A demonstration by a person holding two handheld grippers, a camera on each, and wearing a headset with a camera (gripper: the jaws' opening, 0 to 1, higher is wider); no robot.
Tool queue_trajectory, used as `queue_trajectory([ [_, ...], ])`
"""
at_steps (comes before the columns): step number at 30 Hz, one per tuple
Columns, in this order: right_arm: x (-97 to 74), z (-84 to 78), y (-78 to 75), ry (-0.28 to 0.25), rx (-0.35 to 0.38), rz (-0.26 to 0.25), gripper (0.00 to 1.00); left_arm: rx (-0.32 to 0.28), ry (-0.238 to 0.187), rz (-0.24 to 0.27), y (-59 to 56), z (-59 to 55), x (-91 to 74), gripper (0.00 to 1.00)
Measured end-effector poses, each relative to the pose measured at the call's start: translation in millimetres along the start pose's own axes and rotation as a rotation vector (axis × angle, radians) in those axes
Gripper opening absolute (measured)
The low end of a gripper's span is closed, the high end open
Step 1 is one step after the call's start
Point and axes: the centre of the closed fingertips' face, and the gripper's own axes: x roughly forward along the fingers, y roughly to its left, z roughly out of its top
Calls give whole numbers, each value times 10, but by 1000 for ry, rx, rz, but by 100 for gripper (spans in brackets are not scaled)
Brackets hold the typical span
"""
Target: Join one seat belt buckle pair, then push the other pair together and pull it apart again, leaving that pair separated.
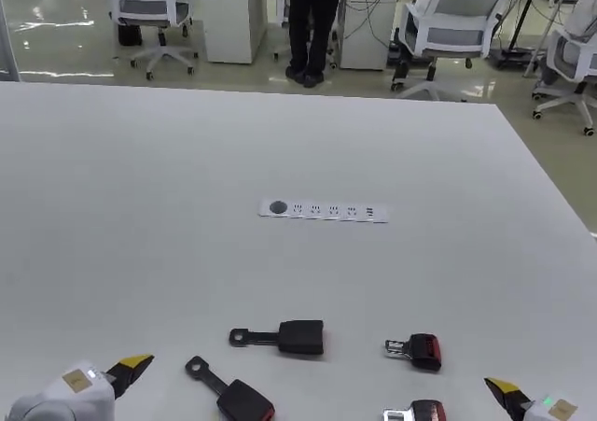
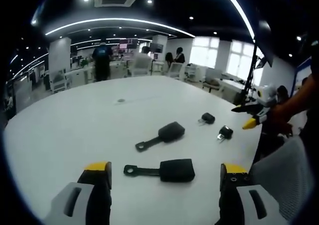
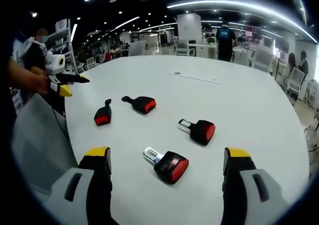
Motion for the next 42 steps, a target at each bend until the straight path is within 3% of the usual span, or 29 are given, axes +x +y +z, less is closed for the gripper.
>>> queue_trajectory([
  [7,80,-72,9,50,-44,48,93,64,38,-37,-48,-26,84,88],
  [18,190,-142,112,93,-88,140,89,102,64,-71,-55,-62,216,86],
  [21,209,-200,151,130,-131,172,90,114,78,-89,-83,-64,249,85],
  [26,244,-236,164,150,-140,200,89,170,105,-132,-119,-126,309,83],
  [31,282,-259,166,165,-158,225,87,270,149,-168,-191,-164,401,82],
  [42,349,-342,255,237,-234,302,86,353,196,-238,-314,-187,520,78],
])
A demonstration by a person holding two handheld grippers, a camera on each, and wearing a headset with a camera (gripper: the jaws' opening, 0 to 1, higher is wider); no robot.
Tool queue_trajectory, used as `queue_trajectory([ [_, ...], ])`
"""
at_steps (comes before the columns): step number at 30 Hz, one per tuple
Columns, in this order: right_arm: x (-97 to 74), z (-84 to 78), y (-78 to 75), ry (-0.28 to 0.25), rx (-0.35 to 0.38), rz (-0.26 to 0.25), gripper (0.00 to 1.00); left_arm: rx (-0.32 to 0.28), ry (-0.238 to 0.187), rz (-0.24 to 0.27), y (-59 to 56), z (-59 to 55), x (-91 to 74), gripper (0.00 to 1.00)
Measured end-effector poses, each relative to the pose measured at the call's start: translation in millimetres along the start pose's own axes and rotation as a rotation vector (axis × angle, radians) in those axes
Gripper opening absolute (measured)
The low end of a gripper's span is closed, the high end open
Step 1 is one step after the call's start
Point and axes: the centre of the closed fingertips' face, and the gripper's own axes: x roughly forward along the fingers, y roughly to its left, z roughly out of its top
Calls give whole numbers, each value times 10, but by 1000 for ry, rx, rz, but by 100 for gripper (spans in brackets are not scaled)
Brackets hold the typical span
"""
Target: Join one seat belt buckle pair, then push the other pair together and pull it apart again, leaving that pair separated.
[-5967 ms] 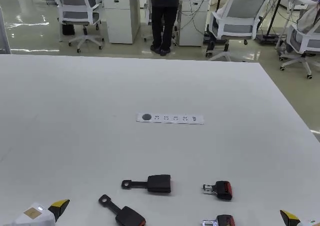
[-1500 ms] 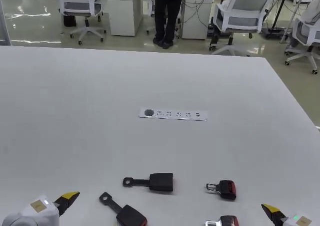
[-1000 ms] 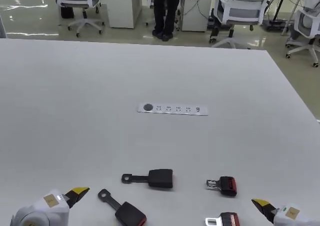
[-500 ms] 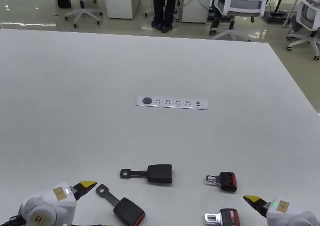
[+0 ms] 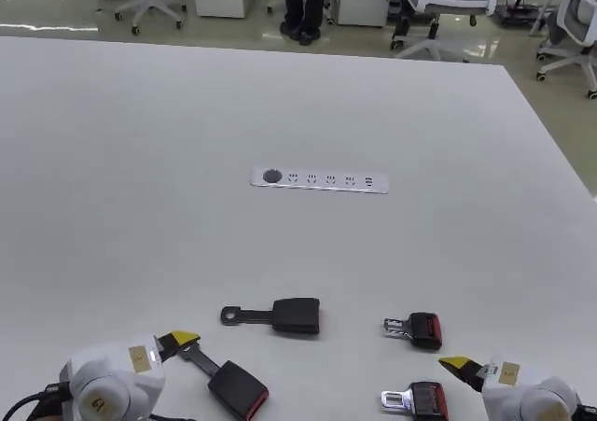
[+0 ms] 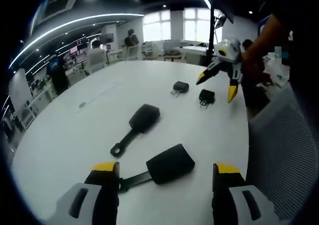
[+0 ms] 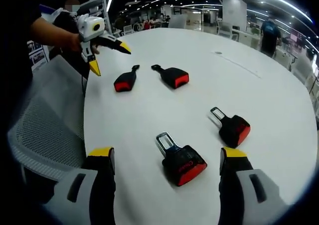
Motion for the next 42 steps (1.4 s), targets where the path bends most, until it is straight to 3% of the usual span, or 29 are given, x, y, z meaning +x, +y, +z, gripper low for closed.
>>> queue_trajectory([
  [15,100,-142,-40,77,-49,109,79,174,76,-135,-28,-66,301,73],
  [21,115,-167,-32,100,-56,138,74,272,113,-197,-34,-122,420,68],
  [24,136,-203,-42,111,-65,150,73,317,139,-226,-17,-188,469,67],
  [27,155,-227,-38,119,-62,165,71,408,191,-262,-10,-296,507,67],
  [36,176,-330,-69,161,-99,190,66,487,251,-350,-24,-407,612,60],
  [42,196,-320,-104,168,-131,195,60,500,239,-400,-52,-376,627,59],
])
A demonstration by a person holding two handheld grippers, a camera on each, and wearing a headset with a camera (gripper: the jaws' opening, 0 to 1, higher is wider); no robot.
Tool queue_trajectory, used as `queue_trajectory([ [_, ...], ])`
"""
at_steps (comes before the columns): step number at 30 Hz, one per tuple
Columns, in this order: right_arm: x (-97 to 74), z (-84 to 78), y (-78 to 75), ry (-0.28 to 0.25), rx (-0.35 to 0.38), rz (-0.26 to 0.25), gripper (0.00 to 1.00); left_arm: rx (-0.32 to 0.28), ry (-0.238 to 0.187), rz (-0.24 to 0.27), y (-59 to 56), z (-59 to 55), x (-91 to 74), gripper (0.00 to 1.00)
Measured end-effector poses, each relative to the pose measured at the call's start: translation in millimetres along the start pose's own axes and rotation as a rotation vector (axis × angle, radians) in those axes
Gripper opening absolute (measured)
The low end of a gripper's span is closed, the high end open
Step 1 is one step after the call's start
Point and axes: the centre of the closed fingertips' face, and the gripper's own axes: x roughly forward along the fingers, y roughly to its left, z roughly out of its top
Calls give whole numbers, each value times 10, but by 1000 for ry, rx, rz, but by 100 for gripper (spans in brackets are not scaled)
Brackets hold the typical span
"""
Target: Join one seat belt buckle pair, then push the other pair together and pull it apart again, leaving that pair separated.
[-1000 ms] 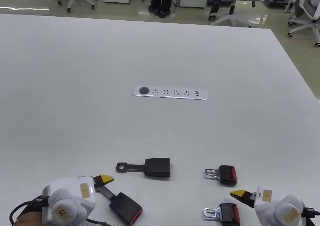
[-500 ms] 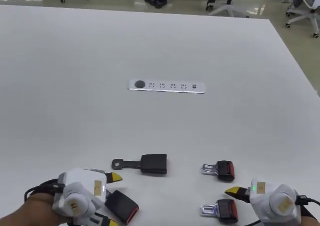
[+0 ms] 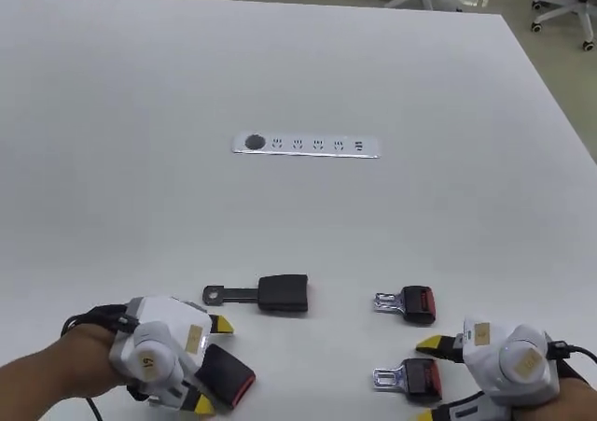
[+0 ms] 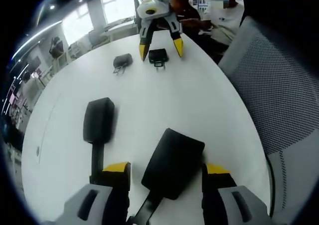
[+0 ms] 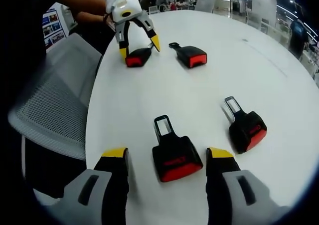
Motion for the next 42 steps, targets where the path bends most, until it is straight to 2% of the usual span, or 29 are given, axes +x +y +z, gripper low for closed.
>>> queue_trajectory([
  [4,-17,7,-30,6,-13,5,54,-27,-10,-35,-58,-18,6,50],
  [6,-29,0,-42,12,-29,8,51,-41,-13,-28,-45,-17,0,49],
  [12,-26,-15,-69,25,-58,15,46,-104,-7,11,41,-27,-28,40],
  [18,-61,36,-37,38,-95,6,36,-156,-4,48,50,-27,-53,37],
  [23,-68,46,-35,47,-102,1,35,-212,3,82,80,-57,-51,35],
  [25,-69,45,-47,60,-85,-11,35,-268,9,103,96,-64,-46,35],
  [33,-60,1,-81,88,-94,-3,34,-245,29,86,97,-57,-40,34],
  [37,-51,-6,-73,118,-110,2,34,-226,57,63,88,-49,-37,34],
  [42,-36,-20,-92,125,-109,5,34,-221,70,53,83,-51,-35,34],
])
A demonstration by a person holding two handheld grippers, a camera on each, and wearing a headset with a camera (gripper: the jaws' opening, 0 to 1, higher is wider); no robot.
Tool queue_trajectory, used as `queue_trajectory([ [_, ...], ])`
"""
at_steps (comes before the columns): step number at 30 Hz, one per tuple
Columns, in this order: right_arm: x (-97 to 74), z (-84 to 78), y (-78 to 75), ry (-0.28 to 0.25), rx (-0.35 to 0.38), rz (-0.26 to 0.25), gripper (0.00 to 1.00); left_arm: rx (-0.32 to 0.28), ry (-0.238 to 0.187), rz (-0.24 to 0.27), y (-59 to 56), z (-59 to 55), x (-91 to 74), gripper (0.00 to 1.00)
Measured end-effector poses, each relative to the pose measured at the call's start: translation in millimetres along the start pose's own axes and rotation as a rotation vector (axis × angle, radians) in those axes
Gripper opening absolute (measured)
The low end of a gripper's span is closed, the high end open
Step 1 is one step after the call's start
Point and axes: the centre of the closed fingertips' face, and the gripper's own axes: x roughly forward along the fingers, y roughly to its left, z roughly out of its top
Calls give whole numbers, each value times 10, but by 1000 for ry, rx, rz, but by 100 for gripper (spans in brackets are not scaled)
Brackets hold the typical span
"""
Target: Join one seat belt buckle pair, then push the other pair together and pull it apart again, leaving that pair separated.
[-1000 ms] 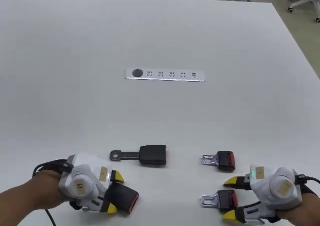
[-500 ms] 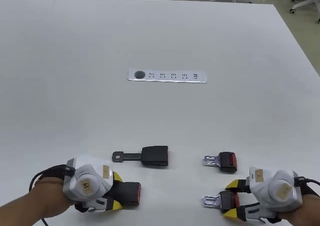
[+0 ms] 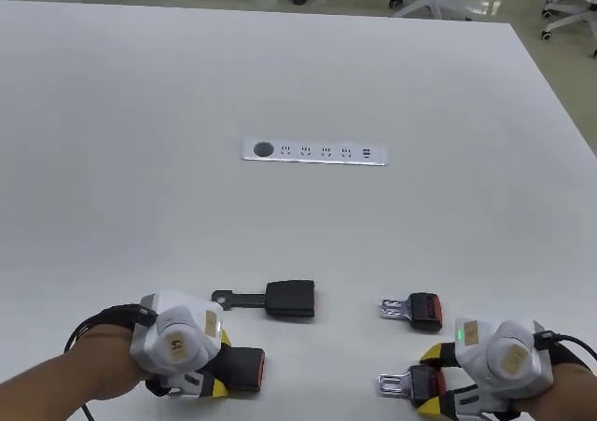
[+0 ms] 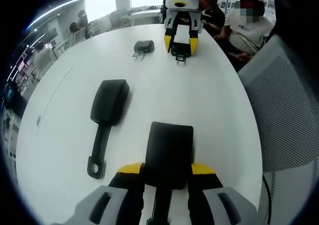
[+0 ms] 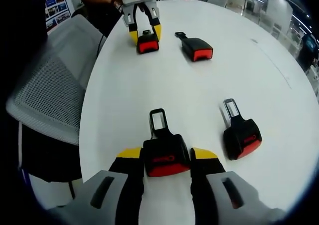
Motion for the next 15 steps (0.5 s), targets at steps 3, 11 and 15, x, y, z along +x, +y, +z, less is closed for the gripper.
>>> queue_trajectory([
  [3,13,28,15,7,-5,0,34,2,4,0,-8,3,-3,34],
  [11,82,146,19,-11,-4,3,34,-3,3,1,-19,12,-10,35],
  [15,109,215,-4,-24,-3,5,34,0,16,-1,-19,6,-1,35],
])
